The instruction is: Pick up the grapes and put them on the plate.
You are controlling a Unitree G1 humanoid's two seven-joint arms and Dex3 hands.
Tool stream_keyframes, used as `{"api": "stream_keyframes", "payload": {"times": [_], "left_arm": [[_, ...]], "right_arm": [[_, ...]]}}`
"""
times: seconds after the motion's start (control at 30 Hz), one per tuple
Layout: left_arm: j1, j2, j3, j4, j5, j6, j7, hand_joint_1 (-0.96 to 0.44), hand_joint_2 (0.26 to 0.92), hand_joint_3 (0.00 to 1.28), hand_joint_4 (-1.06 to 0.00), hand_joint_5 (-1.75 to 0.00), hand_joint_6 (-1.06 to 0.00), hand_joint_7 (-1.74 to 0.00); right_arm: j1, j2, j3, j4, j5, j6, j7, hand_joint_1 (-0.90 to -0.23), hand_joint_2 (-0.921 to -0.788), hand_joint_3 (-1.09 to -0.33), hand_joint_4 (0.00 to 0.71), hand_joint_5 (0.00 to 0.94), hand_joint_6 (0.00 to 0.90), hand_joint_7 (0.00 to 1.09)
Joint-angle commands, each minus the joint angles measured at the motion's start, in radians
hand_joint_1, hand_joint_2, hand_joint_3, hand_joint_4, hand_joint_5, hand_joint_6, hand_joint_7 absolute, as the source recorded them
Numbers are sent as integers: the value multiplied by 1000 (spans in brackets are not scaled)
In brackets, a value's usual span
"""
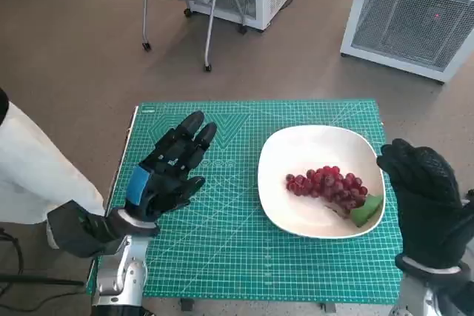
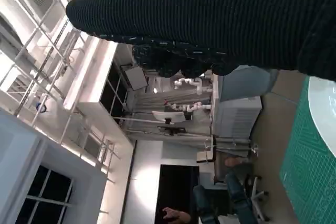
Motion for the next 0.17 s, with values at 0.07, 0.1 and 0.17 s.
{"api": "stream_keyframes", "payload": {"times": [0.07,0.1,0.17], "left_arm": [[9,-1,2,-11,-6,14,-7,-451,921,243,-200,-1,-318,-5],[9,-1,2,-12,-6,15,-7,-450,921,243,-200,-1,-318,-5],[9,-2,2,-13,-6,18,-6,-448,921,243,-200,0,-318,-5]], "right_arm": [[15,-7,-2,7,-3,11,4,-372,-921,-510,507,492,286,859],[15,-6,-2,7,-3,10,4,-372,-921,-510,507,492,286,859],[15,-6,-2,7,-3,10,4,-371,-921,-510,507,492,287,859]]}}
